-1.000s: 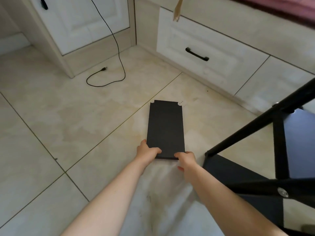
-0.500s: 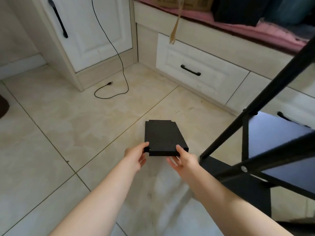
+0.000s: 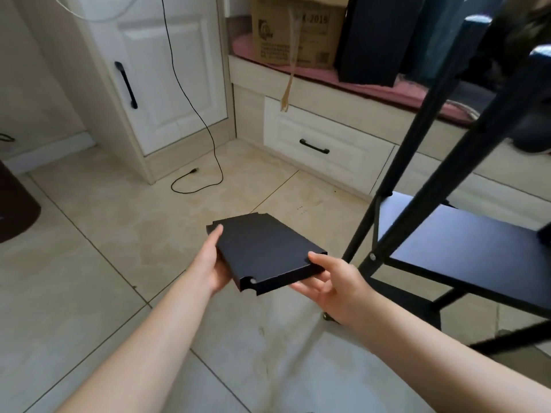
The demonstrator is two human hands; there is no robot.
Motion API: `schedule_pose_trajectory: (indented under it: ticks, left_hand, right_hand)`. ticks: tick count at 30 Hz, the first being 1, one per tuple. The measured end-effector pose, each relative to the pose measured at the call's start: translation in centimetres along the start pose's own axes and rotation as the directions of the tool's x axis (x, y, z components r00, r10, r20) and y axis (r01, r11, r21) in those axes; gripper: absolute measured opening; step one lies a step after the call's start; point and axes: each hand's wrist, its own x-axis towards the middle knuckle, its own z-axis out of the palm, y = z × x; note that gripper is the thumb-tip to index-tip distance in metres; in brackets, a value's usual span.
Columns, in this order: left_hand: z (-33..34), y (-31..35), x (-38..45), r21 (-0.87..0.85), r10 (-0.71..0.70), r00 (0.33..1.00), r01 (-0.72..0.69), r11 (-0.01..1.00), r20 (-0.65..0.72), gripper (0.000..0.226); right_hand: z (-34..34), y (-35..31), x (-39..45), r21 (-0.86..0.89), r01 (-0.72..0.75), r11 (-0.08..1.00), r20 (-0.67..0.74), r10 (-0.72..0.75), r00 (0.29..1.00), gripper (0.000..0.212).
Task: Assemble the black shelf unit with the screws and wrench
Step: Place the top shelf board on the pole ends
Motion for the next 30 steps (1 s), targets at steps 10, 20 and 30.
schedule_pose_trajectory:
  ticks: [10,20,30]
  left_hand:
    - [2.6,5.1,-12.0,-0.009,0.189,0.981,-0.19,0.982,-0.033,0.034]
    - [5.5,6.1,-22.5,0.148,0.068,0.981,-0.095,0.984,0.179,0.049]
    - [13.3,4.5,-28.6,0.387,0.15,0.921,-0.293,0.874,0.36,0.024]
  right_hand:
    - [-1.7,-4.9,-14.8,-0.084,0.074,0.994,0.108,-0.065,0.992,0.018]
    - [-6.8,-9.3,-27.6,-0.135,0.197,0.971,0.136,-0.179,0.974,0.016]
    - [-11.9,-12.7,-34.7,0.157,0.46,0.874,0.106,-0.478,0.872,0.049]
